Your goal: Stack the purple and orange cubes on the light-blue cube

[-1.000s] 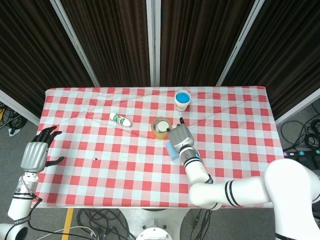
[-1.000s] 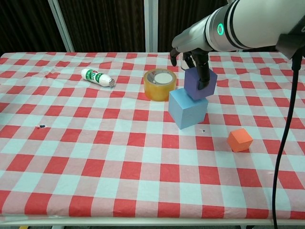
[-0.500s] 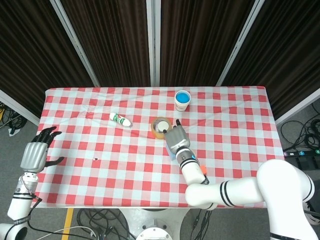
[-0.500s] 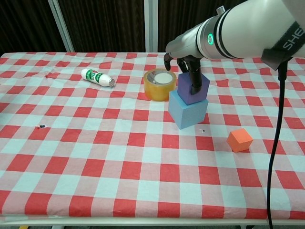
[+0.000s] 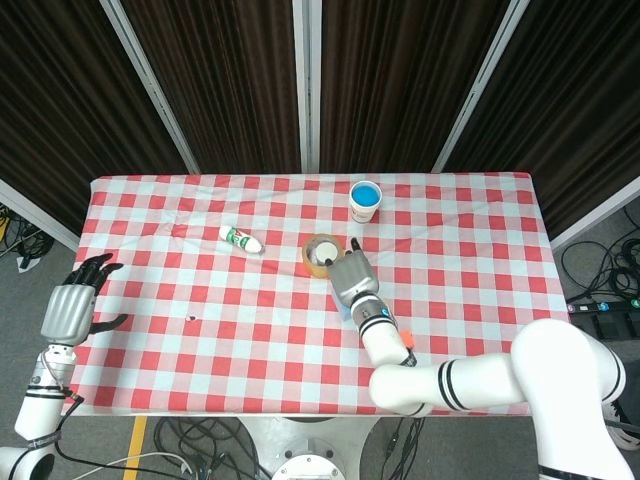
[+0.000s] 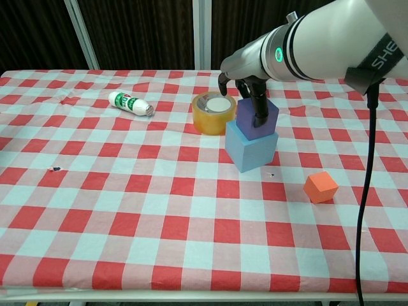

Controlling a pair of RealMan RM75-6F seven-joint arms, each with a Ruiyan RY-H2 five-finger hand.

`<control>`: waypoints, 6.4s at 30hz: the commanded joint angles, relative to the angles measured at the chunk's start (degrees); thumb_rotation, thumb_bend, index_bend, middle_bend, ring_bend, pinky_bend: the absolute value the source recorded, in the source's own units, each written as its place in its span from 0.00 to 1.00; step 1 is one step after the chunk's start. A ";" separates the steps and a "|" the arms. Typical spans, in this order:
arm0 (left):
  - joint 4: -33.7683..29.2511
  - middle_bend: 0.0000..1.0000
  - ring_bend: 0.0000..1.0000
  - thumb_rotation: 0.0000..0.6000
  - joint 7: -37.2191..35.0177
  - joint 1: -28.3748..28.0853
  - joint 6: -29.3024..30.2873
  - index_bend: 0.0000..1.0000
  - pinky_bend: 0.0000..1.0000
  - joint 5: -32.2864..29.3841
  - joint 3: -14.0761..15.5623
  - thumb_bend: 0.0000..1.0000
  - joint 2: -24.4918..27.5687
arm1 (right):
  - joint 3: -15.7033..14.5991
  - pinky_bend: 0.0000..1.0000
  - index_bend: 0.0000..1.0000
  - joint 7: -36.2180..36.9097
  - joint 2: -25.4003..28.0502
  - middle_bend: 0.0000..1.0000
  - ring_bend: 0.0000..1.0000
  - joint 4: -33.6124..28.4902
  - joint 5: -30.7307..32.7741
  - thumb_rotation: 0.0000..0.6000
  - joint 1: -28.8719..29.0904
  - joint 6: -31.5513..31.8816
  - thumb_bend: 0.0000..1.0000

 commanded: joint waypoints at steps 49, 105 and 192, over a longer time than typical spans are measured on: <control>0.66 0.24 0.16 1.00 0.89 -0.11 -0.32 0.28 0.29 0.32 0.42 0.11 -0.60 | -16.51 0.07 0.19 64.26 27.57 0.35 0.10 14.08 -95.76 1.00 -42.05 -0.32 0.00; 0.80 0.24 0.16 1.00 -0.03 0.26 0.13 0.28 0.29 0.01 0.08 0.11 -0.08 | -12.17 0.08 0.19 61.92 3.29 0.46 0.19 22.71 -96.10 1.00 -45.07 -7.55 0.05; 1.84 0.24 0.16 1.00 -0.80 0.28 -0.24 0.28 0.29 -0.46 -0.25 0.11 -0.44 | 0.66 0.07 0.00 68.95 21.13 0.20 0.00 9.36 -84.31 1.00 -19.53 -29.21 0.00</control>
